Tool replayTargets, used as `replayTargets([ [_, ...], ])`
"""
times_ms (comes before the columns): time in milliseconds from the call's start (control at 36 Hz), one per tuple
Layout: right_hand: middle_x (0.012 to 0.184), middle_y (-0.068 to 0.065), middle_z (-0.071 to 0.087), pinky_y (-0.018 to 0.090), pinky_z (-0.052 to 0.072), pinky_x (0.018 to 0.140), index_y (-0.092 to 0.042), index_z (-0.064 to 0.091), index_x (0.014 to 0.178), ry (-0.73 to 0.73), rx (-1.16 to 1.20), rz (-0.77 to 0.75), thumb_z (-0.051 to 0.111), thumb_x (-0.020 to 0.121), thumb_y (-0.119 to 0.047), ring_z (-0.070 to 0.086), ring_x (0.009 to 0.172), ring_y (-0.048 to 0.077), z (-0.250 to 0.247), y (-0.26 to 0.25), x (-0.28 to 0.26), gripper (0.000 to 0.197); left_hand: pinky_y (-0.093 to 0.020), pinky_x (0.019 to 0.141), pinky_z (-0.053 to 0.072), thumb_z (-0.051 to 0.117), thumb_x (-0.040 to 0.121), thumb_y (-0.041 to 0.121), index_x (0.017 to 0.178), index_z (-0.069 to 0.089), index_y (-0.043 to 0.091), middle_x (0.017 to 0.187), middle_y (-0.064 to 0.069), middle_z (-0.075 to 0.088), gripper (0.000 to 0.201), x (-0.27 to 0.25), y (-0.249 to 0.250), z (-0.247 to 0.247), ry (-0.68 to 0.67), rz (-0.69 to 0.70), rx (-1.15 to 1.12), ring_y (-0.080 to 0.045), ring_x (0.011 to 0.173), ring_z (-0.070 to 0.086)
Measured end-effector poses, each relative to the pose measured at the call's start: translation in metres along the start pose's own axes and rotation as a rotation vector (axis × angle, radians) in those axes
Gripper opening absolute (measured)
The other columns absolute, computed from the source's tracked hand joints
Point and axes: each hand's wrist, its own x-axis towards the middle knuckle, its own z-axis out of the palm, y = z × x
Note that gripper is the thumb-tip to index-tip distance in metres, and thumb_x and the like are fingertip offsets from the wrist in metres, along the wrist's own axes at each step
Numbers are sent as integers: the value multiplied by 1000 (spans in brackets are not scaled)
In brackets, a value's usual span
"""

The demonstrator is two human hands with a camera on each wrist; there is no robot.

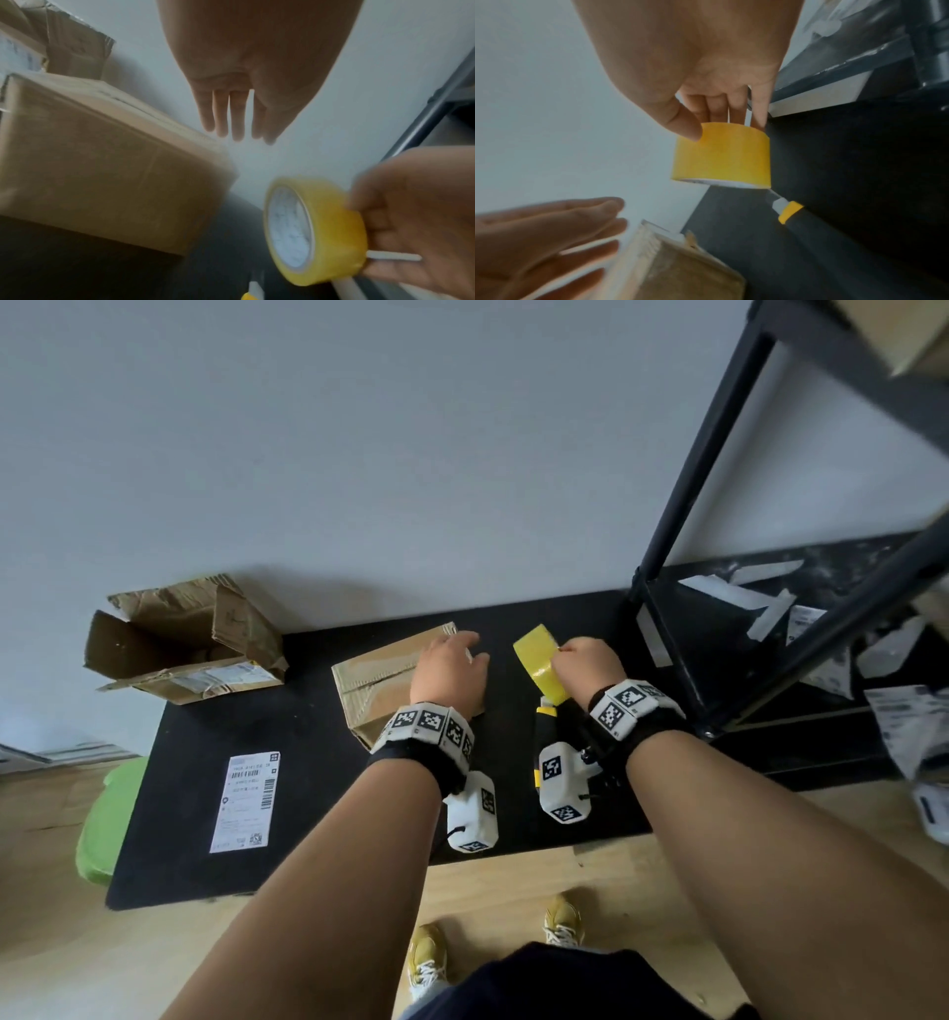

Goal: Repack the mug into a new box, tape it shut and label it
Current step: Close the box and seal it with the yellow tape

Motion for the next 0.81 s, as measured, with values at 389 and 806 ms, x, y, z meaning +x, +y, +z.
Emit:
replayTargets([
  [389,103,20,61,51,54,90,-2,62,86,-166,437,55,54,83,-3,62,104,37,-10,-37,-24,9,-25,65,49,63,91,19,96,70,0,67,-1,62,21,1,20,-21,-142,-132,-538,-12,62,56],
  [806,111,16,66,46,57,86,-6,62,109,-123,709,116,58,89,-25,66,100,30,-12,-35,-20,28,-37,84,53,77,76,11,82,74,13,87,-11,72,7,-11,26,-27,-168,-4,-420,-17,76,61],
])
